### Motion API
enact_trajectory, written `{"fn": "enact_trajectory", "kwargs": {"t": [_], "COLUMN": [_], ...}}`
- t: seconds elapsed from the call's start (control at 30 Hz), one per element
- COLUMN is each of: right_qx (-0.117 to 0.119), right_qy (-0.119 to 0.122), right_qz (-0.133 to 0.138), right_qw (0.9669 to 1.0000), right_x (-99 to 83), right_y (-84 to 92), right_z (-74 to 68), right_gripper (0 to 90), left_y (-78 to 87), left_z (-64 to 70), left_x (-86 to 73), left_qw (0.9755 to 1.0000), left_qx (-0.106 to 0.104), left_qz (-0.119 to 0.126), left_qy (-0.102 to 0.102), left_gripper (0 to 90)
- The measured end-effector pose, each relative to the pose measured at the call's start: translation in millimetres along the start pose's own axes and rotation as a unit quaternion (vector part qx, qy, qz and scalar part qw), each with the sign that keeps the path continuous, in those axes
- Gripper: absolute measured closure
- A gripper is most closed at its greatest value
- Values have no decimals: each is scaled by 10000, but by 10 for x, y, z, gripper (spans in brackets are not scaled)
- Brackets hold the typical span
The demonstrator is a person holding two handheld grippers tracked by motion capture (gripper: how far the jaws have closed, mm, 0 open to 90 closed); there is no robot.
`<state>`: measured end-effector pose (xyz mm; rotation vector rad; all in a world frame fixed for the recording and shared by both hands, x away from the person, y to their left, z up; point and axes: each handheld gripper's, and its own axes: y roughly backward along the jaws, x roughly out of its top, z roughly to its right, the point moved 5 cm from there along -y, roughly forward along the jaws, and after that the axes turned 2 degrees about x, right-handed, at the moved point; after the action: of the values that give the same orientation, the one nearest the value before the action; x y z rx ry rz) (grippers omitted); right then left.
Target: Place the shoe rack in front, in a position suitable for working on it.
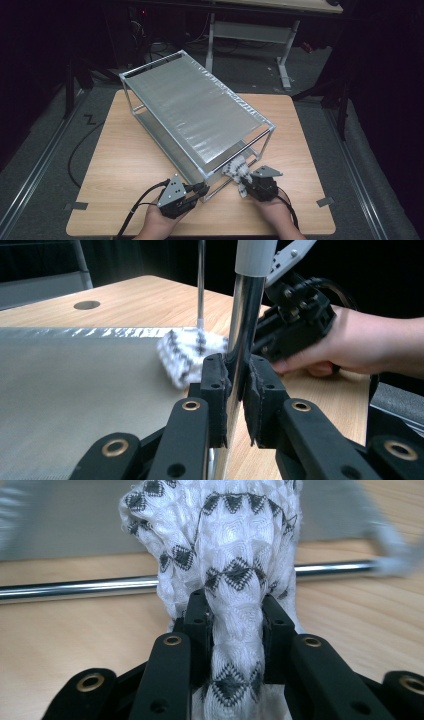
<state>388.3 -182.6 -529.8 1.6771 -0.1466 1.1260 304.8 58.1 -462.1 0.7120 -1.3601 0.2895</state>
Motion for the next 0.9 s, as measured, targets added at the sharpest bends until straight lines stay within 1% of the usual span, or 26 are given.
{"fn": "enact_trajectory", "kwargs": {"t": [0.1, 0.23, 0.33, 0.4, 0.5, 0.7, 0.83, 0.9], "right_qx": [-230, -507, -586, -573, -560, -439, -269, -145], "right_qy": [-265, -478, -599, -672, -662, -567, -451, -395], "right_qz": [0, 24, 24, 34, 32, 14, -4, -30], "right_qw": [9994, 9976, 9965, 9961, 9962, 9974, 9986, 9991], "right_x": [-4, -23, -46, -58, -61, -50, -37, -30], "right_y": [14, 41, 71, 81, 77, 52, 43, 42], "right_z": [173, 365, 464, 498, 491, 394, 294, 234], "right_gripper": [718, 718, 725, 727, 728, 730, 729, 729], "left_y": [1, 2, 3, 2, 1, 4, 4, 3], "left_z": [-1, 3, 3, 2, 1, -4, -4, -2], "left_x": [4, 4, 2, 2, 1, 4, 4, 4], "left_qw": [10000, 10000, 10000, 10000, 10000, 10000, 10000, 10000], "left_qx": [-8, 27, 26, 20, 8, -24, -26, -21], "left_qz": [-27, -24, -20, -15, -10, -32, -35, -33], "left_qy": [-10, -4, -2, -2, -5, -13, -24, -23], "left_gripper": [802, 802, 802, 803, 802, 803, 803, 803]}}
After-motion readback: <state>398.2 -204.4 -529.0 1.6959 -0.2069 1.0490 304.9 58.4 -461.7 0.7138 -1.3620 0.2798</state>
